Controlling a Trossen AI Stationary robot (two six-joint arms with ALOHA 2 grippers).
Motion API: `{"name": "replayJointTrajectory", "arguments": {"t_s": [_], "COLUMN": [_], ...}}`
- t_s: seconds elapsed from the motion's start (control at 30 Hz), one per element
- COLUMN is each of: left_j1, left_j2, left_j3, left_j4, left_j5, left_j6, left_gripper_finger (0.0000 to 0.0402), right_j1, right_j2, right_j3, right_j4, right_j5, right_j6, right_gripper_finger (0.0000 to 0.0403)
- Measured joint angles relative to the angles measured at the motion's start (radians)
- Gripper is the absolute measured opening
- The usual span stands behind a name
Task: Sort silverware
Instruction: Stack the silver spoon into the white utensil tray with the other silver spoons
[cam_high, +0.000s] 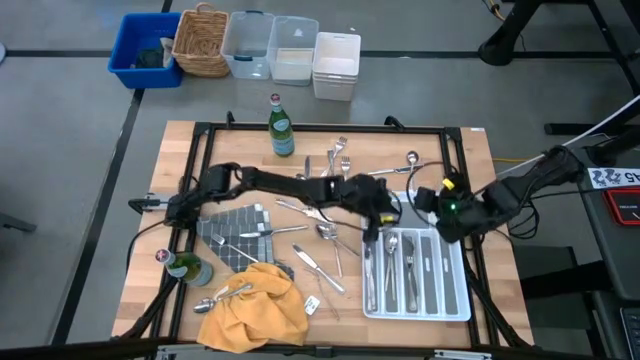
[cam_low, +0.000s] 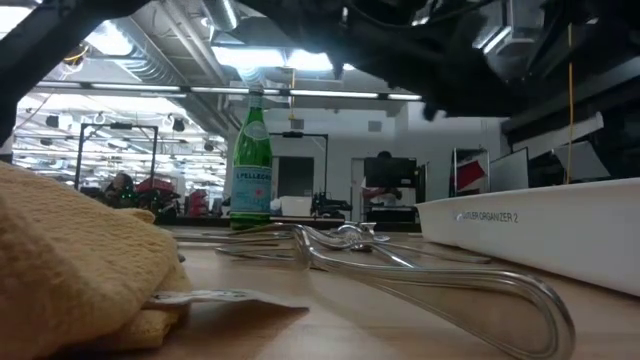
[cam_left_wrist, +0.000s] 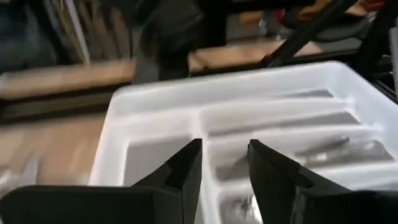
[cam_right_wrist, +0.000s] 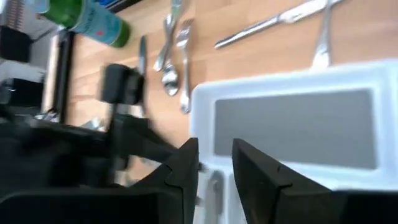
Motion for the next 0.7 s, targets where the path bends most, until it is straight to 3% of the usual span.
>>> {"name": "replayJointTrajectory", "arguments": {"t_s": [0.23,0.4,0.57,0.7], "left_j1": [0.101,0.179,0.224,0.231], "left_j2": [-0.087,-0.117,-0.131,-0.151], "left_j3": [0.000,-0.003,-0.004,-0.004], "left_j4": [-0.296,-0.475,-0.577,-0.631], "left_j5": [0.030,0.124,0.176,0.195], "left_j6": [-0.113,-0.147,-0.120,-0.087], "left_gripper_finger": [0.0118,0.0118,0.0118,0.0118], "right_j1": [-0.219,-0.403,-0.586,-0.720], "right_j2": [-0.021,-0.019,-0.019,-0.003], "right_j3": [0.000,0.000,0.000,0.000], "right_j4": [-0.005,-0.002,-0.001,0.019], "right_j5": [-0.126,-0.200,-0.217,-0.304], "right_j6": [-0.271,-0.455,-0.609,-0.732], "right_gripper_finger": [0.0099,0.0099,0.0099,0.0099]}}
